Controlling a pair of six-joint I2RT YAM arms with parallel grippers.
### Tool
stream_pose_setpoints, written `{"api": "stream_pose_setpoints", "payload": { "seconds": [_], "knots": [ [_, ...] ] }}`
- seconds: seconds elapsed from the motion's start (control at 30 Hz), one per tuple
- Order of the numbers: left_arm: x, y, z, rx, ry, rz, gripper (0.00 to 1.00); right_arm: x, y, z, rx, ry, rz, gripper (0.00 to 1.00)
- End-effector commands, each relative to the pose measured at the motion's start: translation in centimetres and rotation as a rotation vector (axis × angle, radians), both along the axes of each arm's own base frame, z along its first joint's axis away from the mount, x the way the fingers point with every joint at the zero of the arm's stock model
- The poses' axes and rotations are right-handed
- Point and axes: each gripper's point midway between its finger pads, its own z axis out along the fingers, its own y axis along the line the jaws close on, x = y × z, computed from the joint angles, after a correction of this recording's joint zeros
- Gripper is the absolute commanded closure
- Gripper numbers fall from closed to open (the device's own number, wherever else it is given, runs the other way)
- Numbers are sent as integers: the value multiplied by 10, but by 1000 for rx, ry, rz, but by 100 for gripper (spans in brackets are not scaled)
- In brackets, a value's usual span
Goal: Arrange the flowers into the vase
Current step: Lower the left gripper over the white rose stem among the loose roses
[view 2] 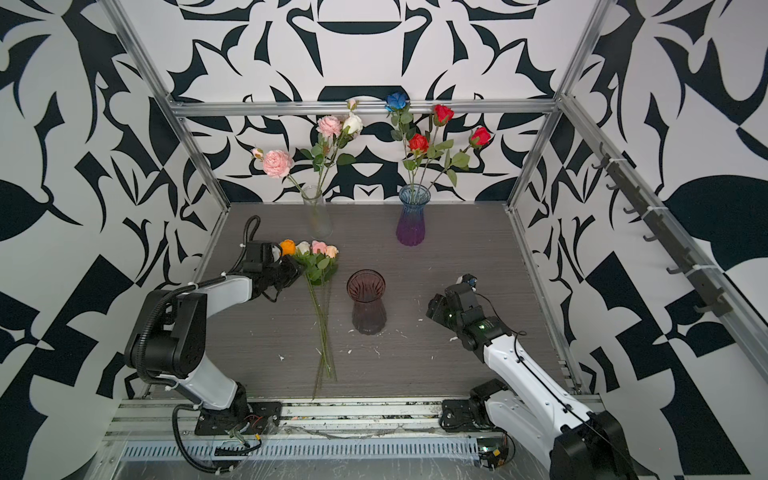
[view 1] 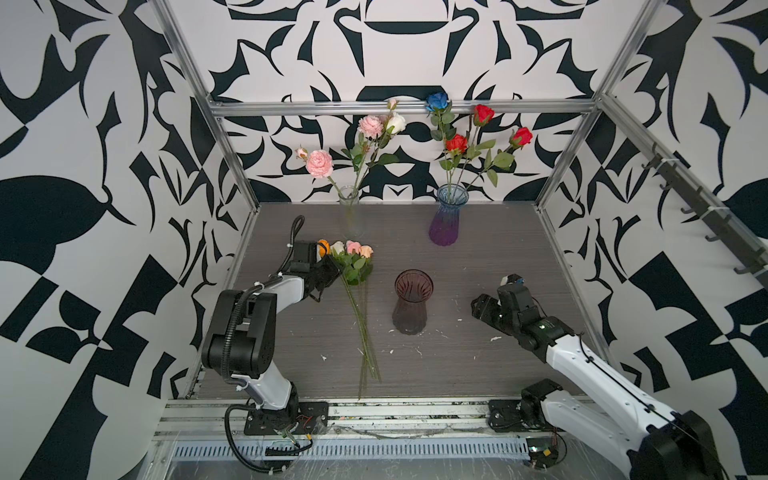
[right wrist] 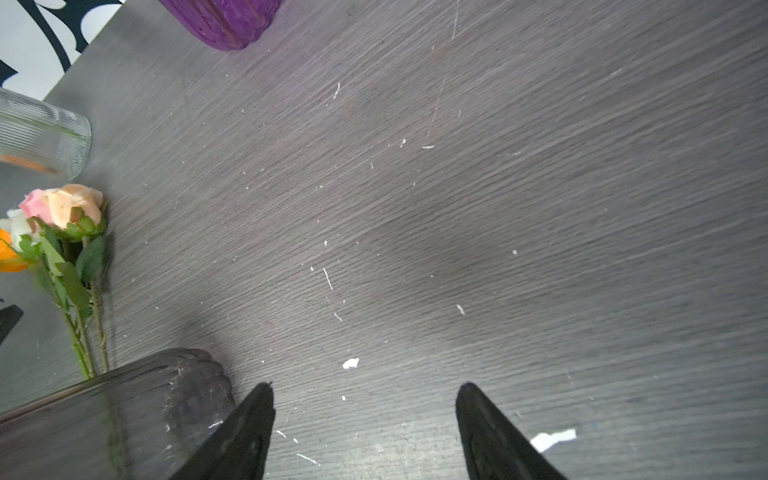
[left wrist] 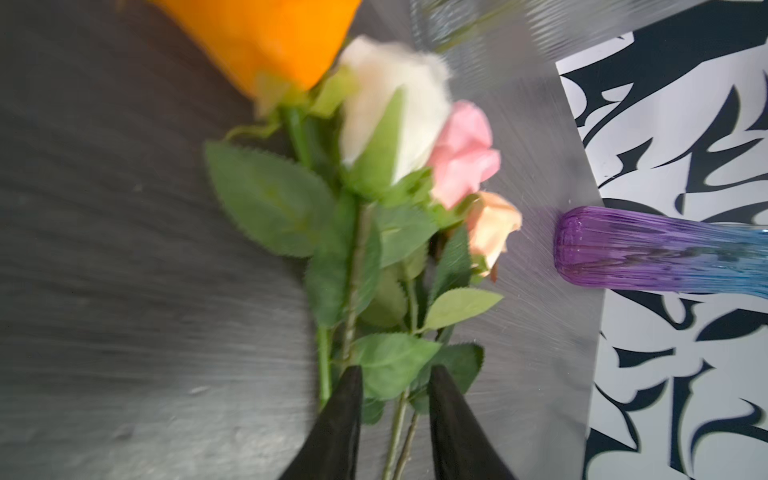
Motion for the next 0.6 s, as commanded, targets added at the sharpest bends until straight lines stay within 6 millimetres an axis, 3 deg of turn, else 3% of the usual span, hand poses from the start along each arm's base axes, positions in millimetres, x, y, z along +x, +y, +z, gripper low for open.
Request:
{"api": "stream_pose_setpoints", "payload": {
  "seconds": [0.0,0.17,0.57],
  "knots": [
    [-13,6,-29,150,135,-18,68,3,2,-2,19,-2,1,27],
    [-10,6,-42,184,189,-20,81,1,-2,-1,25,-6,-10,27],
    [-6,10,-57,226,247,1,81,1,-4,-3,41,-1,-20,28]
  ]
}}
